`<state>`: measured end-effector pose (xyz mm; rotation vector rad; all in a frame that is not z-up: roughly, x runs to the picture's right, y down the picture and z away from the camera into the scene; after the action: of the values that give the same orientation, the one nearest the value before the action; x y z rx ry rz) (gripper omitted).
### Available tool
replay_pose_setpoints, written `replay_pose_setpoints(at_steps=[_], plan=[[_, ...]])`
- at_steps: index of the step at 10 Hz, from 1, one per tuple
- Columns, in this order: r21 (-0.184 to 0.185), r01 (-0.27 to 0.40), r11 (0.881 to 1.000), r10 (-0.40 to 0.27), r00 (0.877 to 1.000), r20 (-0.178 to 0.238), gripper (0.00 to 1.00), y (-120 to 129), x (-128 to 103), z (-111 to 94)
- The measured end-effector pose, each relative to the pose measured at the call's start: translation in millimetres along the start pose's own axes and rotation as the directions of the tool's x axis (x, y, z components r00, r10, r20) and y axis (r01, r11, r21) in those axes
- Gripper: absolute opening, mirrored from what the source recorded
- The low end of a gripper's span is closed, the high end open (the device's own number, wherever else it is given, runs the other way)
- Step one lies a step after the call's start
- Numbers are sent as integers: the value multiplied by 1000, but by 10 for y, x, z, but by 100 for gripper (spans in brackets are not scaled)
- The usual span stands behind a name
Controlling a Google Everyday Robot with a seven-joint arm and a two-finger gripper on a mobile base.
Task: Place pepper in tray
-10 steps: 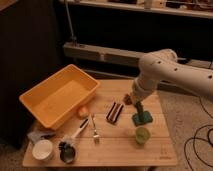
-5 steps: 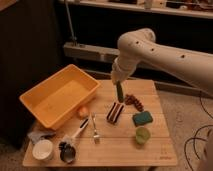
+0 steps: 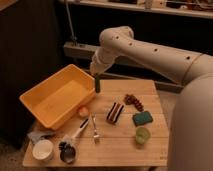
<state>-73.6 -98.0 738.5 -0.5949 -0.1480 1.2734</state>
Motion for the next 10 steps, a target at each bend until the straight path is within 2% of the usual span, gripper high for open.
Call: replay_pose_setpoints(at_steps=[1,2,4,6,8,10], plan=[[-25,5,1000,-5,1000,12,17,56,-89,109],[-65,16,998,-14,1000,23,17,151,-204,265],[-129,40,991,-35,999,35,17,302,-315,533],[-190,69,979,-60,997,57,17,331,-289,831],[-228,91,969,-78,995,67,18,336,-200,1076],[-233,115,966,-104,993,60,36,382,-48,1394]])
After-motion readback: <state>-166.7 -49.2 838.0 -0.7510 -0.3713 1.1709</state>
